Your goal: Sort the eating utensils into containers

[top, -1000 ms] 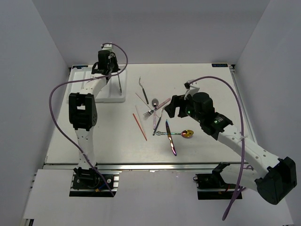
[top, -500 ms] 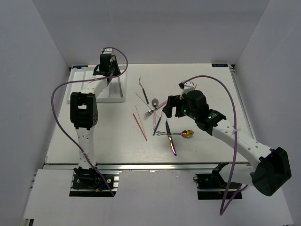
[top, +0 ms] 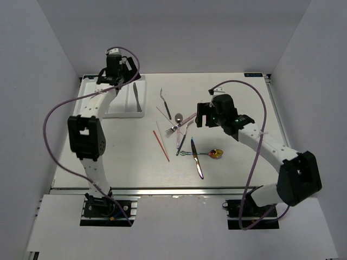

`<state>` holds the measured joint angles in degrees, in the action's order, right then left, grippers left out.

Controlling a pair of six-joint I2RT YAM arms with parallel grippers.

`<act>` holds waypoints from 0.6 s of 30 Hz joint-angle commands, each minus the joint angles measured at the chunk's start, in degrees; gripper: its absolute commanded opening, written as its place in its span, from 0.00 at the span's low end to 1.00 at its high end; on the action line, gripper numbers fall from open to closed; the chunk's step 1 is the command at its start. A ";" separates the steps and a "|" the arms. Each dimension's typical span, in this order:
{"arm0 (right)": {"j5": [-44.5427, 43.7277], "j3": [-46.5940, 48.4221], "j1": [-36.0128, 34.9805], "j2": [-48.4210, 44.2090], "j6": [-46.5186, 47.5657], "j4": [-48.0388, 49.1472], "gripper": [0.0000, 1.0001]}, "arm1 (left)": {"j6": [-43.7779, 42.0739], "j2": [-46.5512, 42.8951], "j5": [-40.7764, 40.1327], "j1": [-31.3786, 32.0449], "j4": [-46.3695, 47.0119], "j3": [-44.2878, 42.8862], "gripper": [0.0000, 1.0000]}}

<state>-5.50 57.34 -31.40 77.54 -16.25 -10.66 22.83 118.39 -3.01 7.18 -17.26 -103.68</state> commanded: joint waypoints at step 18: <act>-6.72 -6.26 -8.85 2.36 -7.12 -6.57 0.64 | -0.24 -50.36 -16.33 2.14 -14.56 51.29 0.98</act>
<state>-9.50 54.83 -37.04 84.16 -19.16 -18.26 24.38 72.93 -14.26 9.23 -31.53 -52.82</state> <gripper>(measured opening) 0.645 0.982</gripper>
